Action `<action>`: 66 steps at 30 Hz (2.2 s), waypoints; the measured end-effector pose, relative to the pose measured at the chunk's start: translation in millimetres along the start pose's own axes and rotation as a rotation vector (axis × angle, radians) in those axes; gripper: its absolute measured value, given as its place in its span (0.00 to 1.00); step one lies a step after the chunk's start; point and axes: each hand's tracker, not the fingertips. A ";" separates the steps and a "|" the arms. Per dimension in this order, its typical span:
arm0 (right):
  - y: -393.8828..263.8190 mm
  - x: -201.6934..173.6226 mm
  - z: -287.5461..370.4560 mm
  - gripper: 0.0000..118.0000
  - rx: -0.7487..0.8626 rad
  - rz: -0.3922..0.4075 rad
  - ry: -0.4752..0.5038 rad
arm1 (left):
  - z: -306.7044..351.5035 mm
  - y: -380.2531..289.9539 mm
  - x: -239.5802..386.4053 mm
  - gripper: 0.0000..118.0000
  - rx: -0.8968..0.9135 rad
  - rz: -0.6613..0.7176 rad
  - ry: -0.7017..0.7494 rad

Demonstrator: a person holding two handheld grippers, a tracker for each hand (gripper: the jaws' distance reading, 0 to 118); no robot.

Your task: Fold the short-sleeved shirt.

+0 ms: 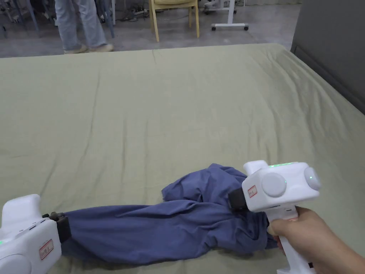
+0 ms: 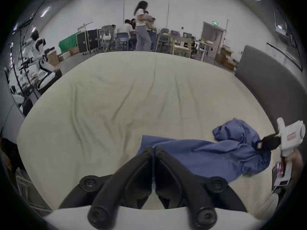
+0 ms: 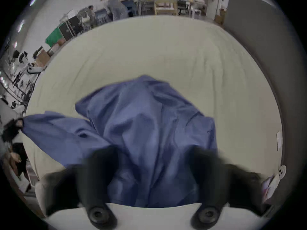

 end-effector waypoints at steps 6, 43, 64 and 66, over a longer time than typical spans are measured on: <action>-8.4 3.9 61.7 0.05 0.235 -0.004 0.024 | 31.2 24.8 -9.3 0.00 0.106 0.107 -0.035; 222.0 54.7 160.4 0.05 0.380 -0.049 -0.091 | 5.6 268.5 14.6 0.00 0.264 0.082 0.016; -72.6 71.2 45.5 0.05 0.089 -0.057 0.029 | -49.9 -22.2 -61.5 0.00 -0.229 -0.067 -0.028; -87.8 73.5 44.5 0.05 0.054 -0.092 0.056 | -47.6 -36.7 -66.9 0.00 -0.243 -0.100 -0.028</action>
